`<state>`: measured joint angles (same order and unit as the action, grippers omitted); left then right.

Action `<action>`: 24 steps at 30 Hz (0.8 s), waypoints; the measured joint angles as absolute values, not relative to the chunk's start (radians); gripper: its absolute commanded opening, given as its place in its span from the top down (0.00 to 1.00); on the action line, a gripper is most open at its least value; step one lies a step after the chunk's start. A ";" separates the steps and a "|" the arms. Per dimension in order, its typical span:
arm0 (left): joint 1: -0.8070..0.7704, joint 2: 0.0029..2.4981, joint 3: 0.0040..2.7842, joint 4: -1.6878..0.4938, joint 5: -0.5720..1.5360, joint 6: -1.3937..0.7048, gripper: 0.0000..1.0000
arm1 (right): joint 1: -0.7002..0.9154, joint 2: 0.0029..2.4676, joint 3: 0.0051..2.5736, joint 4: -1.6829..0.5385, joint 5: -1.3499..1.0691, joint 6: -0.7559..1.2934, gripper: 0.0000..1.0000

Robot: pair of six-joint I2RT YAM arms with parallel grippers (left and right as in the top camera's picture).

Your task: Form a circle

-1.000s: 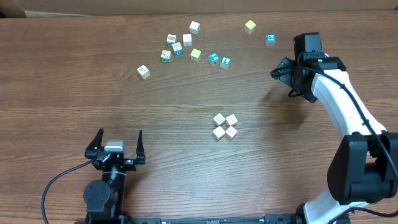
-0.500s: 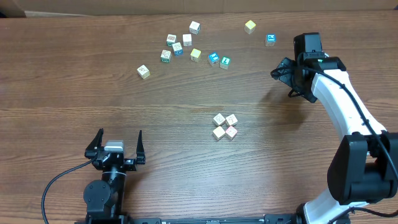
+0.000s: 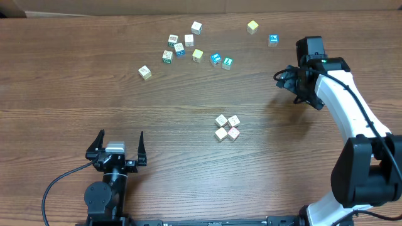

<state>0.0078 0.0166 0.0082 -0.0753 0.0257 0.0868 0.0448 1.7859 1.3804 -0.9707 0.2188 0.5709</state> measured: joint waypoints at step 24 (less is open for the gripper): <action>0.008 0.017 0.008 -0.075 0.026 0.087 0.00 | 0.046 1.546 0.793 -0.399 0.010 0.222 0.00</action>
<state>0.0078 0.0166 0.0082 -0.0753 0.0257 0.0872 0.0456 1.5463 0.7929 -0.3992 0.0105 0.2222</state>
